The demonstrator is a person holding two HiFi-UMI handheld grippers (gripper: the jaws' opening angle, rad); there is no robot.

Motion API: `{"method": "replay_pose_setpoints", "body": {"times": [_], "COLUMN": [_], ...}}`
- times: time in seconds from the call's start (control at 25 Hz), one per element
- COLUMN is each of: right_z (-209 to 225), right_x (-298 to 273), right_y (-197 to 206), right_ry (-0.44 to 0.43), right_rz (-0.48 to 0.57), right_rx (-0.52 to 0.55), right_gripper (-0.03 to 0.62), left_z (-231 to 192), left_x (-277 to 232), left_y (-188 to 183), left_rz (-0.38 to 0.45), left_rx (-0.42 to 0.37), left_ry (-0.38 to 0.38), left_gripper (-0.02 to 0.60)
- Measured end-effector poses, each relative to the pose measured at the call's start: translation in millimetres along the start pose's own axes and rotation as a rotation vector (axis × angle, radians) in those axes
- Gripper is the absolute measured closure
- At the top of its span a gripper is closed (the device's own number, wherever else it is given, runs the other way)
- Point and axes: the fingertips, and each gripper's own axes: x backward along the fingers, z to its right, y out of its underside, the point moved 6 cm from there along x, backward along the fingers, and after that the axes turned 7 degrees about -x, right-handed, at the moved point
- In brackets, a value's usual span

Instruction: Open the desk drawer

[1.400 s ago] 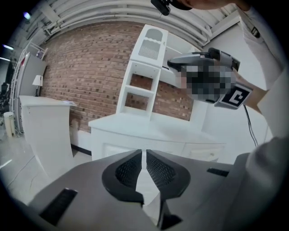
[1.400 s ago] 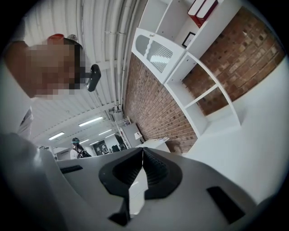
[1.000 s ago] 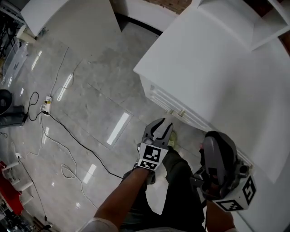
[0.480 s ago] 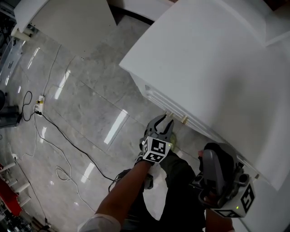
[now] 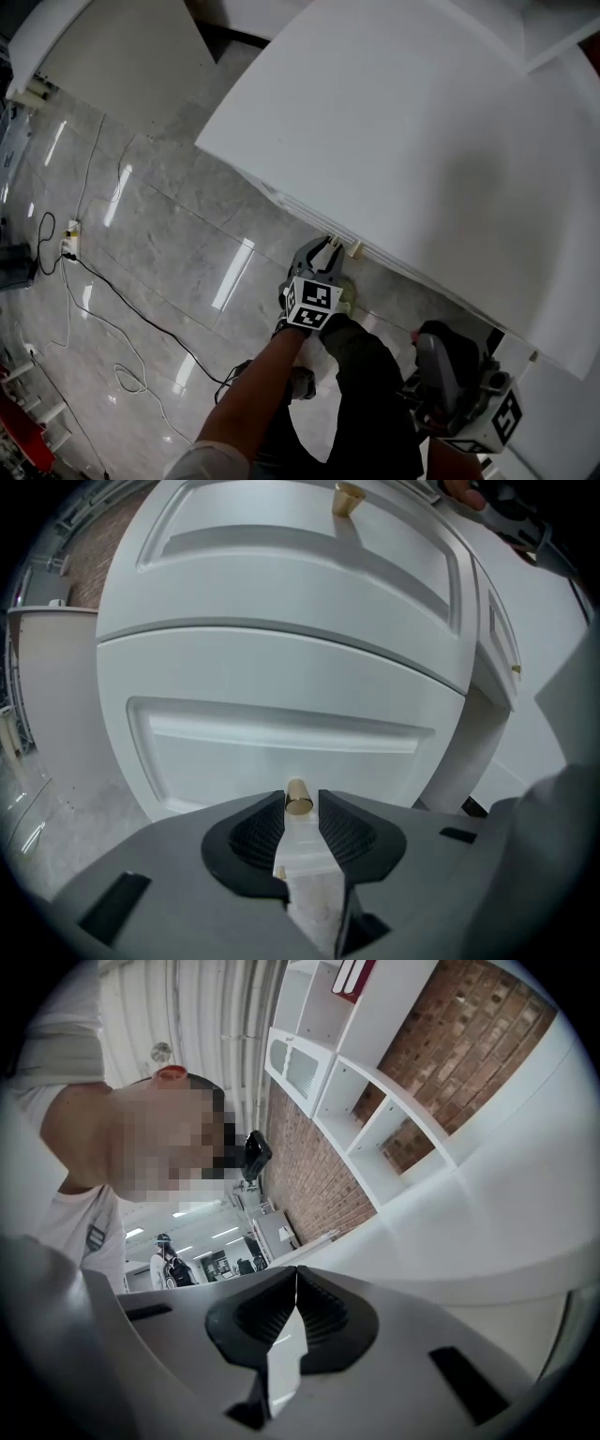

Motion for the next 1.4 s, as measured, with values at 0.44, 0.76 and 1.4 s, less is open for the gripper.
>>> {"method": "replay_pose_setpoints", "body": {"times": [0.44, 0.76, 1.4], "right_z": [10.5, -0.4, -62.7], "right_x": [14.9, 11.9, 25.9], "right_y": [11.9, 23.8, 62.7], "right_ry": [0.058, 0.061, 0.064], "right_rz": [-0.021, -0.087, -0.177], "right_rx": [-0.035, -0.04, -0.068], "right_gripper": [0.576, 0.576, 0.576], "left_z": [2.6, 7.5, 27.6], "left_x": [2.7, 31.1, 120.4], "left_y": [0.3, 20.8, 79.8], "left_rz": [-0.003, -0.039, -0.125], "left_rx": [0.013, 0.024, 0.019], "left_ry": [-0.013, -0.001, 0.021], "left_gripper": [0.499, 0.502, 0.502]}}
